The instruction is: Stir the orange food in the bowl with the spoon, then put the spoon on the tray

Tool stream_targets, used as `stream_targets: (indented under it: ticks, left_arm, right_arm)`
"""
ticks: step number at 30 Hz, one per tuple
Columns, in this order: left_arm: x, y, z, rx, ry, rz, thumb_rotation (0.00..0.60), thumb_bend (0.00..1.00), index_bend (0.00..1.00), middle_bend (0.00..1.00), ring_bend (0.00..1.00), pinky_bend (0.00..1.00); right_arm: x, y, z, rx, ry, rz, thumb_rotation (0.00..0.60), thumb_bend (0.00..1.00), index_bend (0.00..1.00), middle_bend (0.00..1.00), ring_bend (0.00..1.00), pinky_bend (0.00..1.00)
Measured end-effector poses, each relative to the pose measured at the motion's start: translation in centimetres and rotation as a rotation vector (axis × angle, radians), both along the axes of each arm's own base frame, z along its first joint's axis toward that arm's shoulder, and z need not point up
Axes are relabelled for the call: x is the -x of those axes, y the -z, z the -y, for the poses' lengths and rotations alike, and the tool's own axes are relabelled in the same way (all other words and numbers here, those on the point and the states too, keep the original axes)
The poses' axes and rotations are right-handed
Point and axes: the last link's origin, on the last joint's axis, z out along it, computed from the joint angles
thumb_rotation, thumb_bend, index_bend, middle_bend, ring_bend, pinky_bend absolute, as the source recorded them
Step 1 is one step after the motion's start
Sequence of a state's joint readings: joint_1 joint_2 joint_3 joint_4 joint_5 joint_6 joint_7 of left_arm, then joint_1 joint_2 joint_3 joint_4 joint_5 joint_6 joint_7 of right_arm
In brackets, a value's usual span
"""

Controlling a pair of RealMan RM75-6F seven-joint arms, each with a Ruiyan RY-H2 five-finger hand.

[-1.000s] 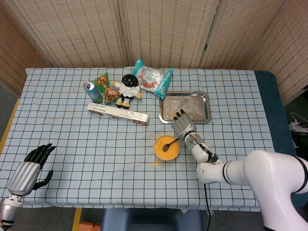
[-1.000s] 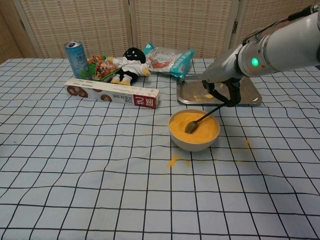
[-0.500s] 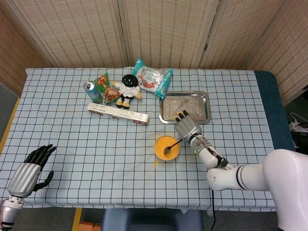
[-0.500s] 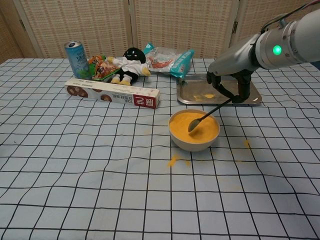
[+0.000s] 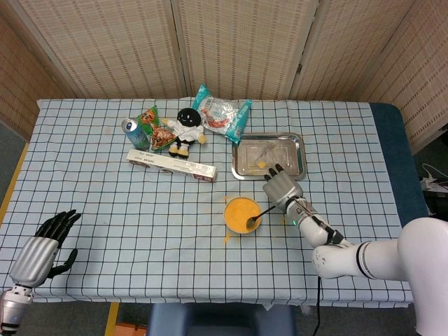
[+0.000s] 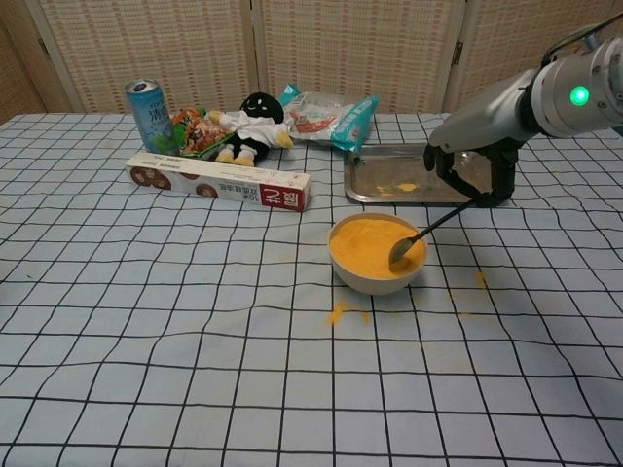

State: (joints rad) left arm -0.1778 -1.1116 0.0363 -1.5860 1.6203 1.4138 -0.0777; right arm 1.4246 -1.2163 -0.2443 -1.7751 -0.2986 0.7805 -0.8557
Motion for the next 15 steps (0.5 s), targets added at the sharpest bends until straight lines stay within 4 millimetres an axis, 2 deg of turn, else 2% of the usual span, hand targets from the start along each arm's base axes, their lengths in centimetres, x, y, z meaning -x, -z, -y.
stream_targets:
  ticks: [15]
  left_arm:
    - [0.1,0.0,-0.1,0.008,-0.001,0.004,0.600,0.47,0.00,0.00,0.00,0.11]
  right_arm:
    - [-1.3,2.7,0.7,-0.005,-0.047,-0.073,0.600,0.87,0.98,0.11,0.00,0.00]
